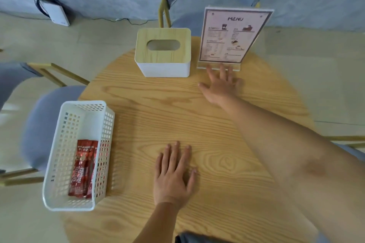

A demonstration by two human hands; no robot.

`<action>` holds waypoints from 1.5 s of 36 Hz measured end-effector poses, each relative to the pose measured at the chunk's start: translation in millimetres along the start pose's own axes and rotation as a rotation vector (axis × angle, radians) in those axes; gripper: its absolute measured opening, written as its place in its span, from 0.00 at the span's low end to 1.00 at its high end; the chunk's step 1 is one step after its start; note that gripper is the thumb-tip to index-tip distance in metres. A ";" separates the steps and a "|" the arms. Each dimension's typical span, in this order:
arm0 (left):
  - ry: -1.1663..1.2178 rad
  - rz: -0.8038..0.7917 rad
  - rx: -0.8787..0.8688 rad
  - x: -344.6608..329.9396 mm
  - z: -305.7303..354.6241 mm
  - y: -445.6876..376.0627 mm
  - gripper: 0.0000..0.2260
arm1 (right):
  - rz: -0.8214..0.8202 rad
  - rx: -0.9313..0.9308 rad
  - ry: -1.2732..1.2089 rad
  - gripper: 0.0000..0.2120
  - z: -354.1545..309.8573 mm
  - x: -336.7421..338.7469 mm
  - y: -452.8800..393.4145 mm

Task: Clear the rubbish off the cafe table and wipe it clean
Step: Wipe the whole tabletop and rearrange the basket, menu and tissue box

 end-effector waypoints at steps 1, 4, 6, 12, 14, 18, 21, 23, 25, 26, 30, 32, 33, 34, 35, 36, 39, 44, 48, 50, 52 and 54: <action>0.000 0.001 0.000 0.3 0.0 -0.7 0.31 | -0.003 0.001 0.005 0.36 -1.3 1.7 -3.4; 0.004 0.004 -0.004 1.3 0.8 -0.5 0.31 | -0.014 -0.001 0.008 0.37 -2.8 2.4 -7.4; 0.011 0.002 -0.005 2.0 0.1 -0.9 0.31 | -0.018 0.004 0.005 0.37 -2.3 1.9 -8.2; 0.004 0.003 -0.006 1.1 -0.7 -2.4 0.30 | -0.037 0.038 -0.007 0.36 4.1 6.1 -9.2; -0.002 0.003 -0.002 0.5 -0.8 -2.3 0.30 | -0.038 0.048 -0.009 0.35 6.4 8.5 -10.6; -0.016 0.006 -0.006 -0.3 -0.4 -2.3 0.30 | -0.048 0.063 -0.006 0.35 12.9 10.8 -14.8; -0.011 0.013 -0.003 0.7 0.4 -2.3 0.30 | -0.046 0.069 0.020 0.35 14.3 10.1 -13.2; -0.006 0.020 -0.006 1.2 2.0 -3.2 0.30 | -0.016 0.073 0.008 0.35 16.2 7.5 -7.0; -0.006 0.017 -0.003 2.0 1.3 -4.1 0.30 | 0.034 0.074 -0.047 0.35 17.2 -2.7 6.0; -0.003 0.013 -0.002 1.7 0.3 -2.9 0.30 | 0.048 0.080 -0.063 0.35 17.3 -12.1 16.3; 0.023 0.011 -0.005 3.7 0.2 -2.8 0.30 | 0.038 0.075 0.010 0.33 23.5 -56.9 70.2; 0.017 0.002 -0.004 4.9 0.0 -6.3 0.30 | 0.029 0.057 0.011 0.33 22.8 -71.7 94.0; 0.016 -0.007 -0.009 5.1 1.1 -3.4 0.30 | 0.014 0.041 0.011 0.32 23.5 -79.1 111.3; 0.012 -0.008 -0.013 5.9 1.7 -6.6 0.30 | -0.002 0.035 0.004 0.33 21.7 -83.9 121.5; 0.012 -0.017 -0.018 6.4 2.8 -4.3 0.30 | -0.020 0.026 0.006 0.33 22.4 -90.7 138.1; 0.015 -0.024 -0.025 7.6 3.7 -2.2 0.29 | -0.040 0.020 0.011 0.33 22.9 -97.1 155.5; 0.023 -0.051 -0.023 10.1 4.5 -1.6 0.29 | -0.107 0.018 -0.020 0.33 28.0 -113.0 201.9; 0.128 -0.177 -0.057 22.2 -5.2 -5.4 0.31 | -0.183 -0.049 -0.245 0.32 52.0 -133.0 280.4; 0.203 -0.274 -0.071 30.3 -21.3 20.2 0.29 | -0.093 -0.343 -0.500 0.32 76.8 -156.3 355.4; 0.272 -0.291 -0.039 29.7 -27.4 50.0 0.26 | -0.050 -0.463 -0.598 0.32 84.4 -174.9 392.4; 0.338 -0.289 -0.007 23.9 -30.4 81.7 0.24 | -0.009 -0.519 -0.633 0.33 89.4 -193.8 421.2; 0.365 -0.297 0.010 16.7 -29.4 113.4 0.24 | -0.017 -0.533 -0.682 0.35 90.9 -205.2 442.7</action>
Point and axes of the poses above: each hand's wrist, its own y-axis away from the middle knuckle, its own x-axis out of the back of the hand, z = x × y, the point moved 1 cm from there along -y, towards the middle knuckle, and after that the axes turned 6 degrees about y, right-handed, at the moved point
